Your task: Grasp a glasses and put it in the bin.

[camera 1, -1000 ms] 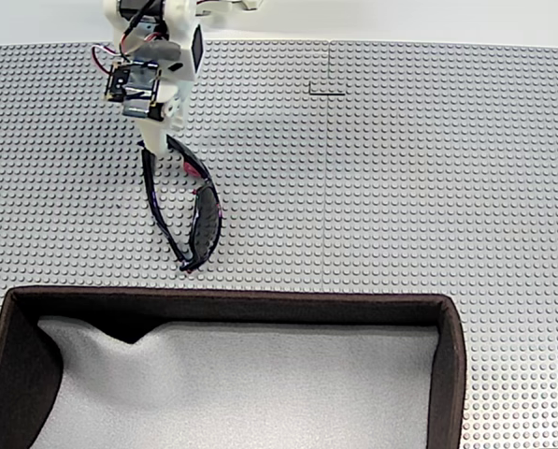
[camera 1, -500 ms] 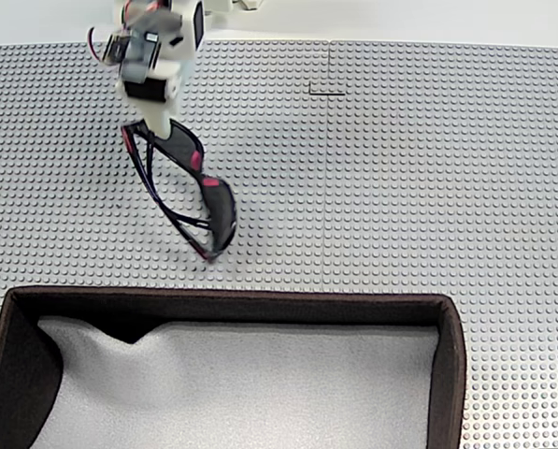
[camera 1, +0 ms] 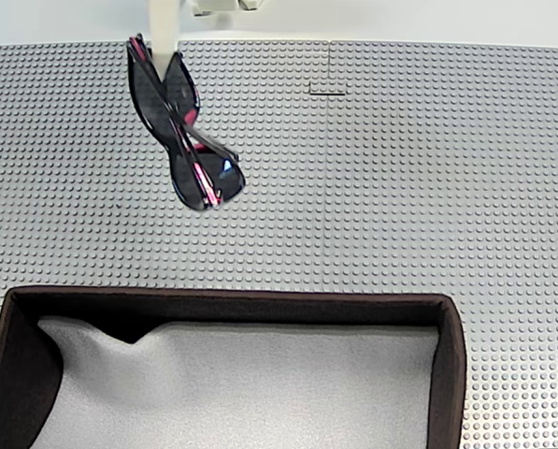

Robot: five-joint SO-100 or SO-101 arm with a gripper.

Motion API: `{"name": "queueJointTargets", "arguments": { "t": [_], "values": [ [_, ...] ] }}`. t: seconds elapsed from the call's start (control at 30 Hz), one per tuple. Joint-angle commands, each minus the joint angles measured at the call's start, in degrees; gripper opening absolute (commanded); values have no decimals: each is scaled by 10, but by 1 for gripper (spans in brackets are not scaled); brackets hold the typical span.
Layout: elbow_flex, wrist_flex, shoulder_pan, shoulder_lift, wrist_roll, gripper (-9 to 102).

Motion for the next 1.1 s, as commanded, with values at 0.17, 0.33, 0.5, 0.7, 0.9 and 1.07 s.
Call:
{"name": "queueJointTargets", "arguments": {
  "t": [0.17, 0.33, 0.5, 0.7, 0.9, 1.07],
  "values": [
    [-269, -54, -4, -186, -1, -1],
    [-364, -76, -6, -327, -7, -1],
    [-416, -81, -4, -422, 5, -1],
    [-492, -90, 3, -523, 4, -1],
    [-545, -95, 10, -580, 5, 0],
    [-578, -96, 11, -612, 11, 3]
  ]
}}
